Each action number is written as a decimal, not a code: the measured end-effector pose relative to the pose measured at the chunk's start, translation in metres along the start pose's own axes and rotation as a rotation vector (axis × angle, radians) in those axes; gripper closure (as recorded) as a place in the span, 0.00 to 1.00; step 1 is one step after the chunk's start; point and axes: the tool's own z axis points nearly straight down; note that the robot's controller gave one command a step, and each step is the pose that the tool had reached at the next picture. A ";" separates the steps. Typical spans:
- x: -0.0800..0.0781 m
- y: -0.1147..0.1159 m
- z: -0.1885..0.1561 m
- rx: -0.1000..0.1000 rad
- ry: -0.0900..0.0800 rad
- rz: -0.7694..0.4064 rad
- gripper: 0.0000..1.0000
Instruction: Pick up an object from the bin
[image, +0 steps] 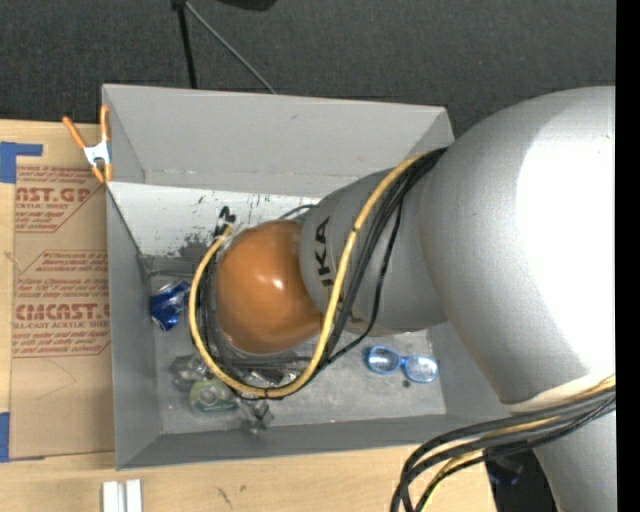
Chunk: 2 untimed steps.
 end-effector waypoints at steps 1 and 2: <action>-0.002 -0.001 -0.005 0.004 -0.007 0.000 1.00; -0.002 -0.002 -0.005 0.004 -0.007 0.001 0.00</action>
Offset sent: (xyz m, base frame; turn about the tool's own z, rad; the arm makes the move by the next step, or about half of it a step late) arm 0.0000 0.0000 0.0000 0.0000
